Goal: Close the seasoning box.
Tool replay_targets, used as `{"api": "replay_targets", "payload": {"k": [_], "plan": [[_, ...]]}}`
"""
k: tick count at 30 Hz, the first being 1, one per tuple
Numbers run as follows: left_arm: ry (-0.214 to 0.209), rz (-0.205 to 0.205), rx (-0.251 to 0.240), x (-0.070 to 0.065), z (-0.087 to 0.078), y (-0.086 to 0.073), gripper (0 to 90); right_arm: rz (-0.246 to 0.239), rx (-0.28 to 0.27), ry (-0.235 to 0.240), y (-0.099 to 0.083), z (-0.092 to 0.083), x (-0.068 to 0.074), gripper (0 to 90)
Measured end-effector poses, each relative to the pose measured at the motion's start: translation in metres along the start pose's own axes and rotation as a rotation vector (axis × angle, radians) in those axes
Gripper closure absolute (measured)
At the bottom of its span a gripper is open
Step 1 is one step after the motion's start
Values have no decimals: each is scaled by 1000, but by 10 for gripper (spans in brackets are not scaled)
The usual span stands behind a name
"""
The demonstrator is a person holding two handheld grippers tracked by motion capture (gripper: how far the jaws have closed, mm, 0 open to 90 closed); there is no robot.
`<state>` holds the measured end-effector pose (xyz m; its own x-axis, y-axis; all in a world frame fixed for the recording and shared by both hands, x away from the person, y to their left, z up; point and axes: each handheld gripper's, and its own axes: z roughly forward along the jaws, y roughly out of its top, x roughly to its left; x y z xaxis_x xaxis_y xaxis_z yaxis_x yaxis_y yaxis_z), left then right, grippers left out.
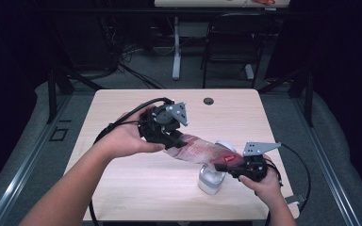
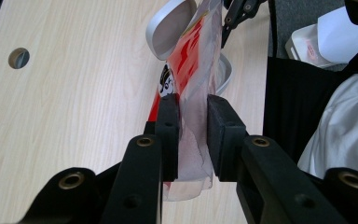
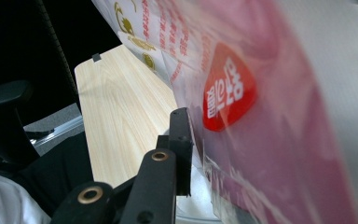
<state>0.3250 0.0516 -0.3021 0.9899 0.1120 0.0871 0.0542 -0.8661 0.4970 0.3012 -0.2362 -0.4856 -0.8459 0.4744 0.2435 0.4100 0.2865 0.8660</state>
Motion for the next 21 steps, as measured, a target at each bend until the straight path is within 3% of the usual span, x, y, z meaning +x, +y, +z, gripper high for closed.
{"api": "replay_targets", "payload": {"k": [21], "plan": [[3, -7, 6, 0, -5, -5, 760, -10, 10, 31, 1, 6, 3, 822]]}}
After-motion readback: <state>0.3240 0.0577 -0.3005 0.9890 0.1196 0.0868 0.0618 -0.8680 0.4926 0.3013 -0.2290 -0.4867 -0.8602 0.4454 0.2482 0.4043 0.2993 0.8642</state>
